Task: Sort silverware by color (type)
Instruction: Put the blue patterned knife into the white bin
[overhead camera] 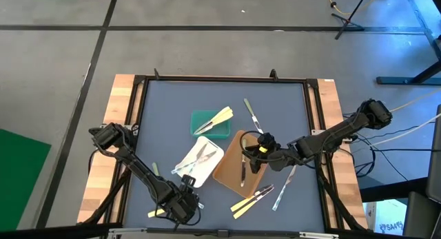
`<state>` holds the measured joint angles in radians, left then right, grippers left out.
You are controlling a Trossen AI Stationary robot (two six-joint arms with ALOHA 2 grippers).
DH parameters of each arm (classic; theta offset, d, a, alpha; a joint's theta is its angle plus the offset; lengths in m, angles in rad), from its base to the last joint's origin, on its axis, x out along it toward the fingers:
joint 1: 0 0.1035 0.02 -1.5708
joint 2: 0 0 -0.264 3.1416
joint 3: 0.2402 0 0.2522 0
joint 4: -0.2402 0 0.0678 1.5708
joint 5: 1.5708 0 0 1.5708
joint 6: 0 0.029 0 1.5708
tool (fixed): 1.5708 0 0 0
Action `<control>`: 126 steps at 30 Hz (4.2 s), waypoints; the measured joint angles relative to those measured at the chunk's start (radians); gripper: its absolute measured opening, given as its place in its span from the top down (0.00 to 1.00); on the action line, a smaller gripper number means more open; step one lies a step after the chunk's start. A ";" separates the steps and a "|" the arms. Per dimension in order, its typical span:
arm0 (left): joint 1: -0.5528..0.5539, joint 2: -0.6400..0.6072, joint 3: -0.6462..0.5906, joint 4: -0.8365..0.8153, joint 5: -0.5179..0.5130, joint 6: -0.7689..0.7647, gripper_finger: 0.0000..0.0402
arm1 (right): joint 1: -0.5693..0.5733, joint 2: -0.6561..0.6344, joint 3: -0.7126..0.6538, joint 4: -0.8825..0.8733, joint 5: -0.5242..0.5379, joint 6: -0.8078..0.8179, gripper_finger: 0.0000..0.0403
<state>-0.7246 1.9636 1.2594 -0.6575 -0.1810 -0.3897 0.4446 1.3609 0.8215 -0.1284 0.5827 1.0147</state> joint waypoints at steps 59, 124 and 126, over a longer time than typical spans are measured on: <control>0.003 0.003 0.346 -0.173 0.011 0.034 0.94 | 0.000 0.000 0.000 0.045 -0.067 0.001 0.73; 0.250 0.001 0.536 -0.198 0.076 -0.011 0.84 | 0.000 0.000 0.000 0.250 -0.553 -0.029 0.73; 0.241 0.003 0.510 -0.189 0.077 -0.055 0.80 | 0.000 0.000 0.000 0.231 -0.568 -0.041 0.73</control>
<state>-0.4833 1.9665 1.7699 -0.8467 -0.1041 -0.4452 0.4442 1.3609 0.8219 0.1030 0.0146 0.9738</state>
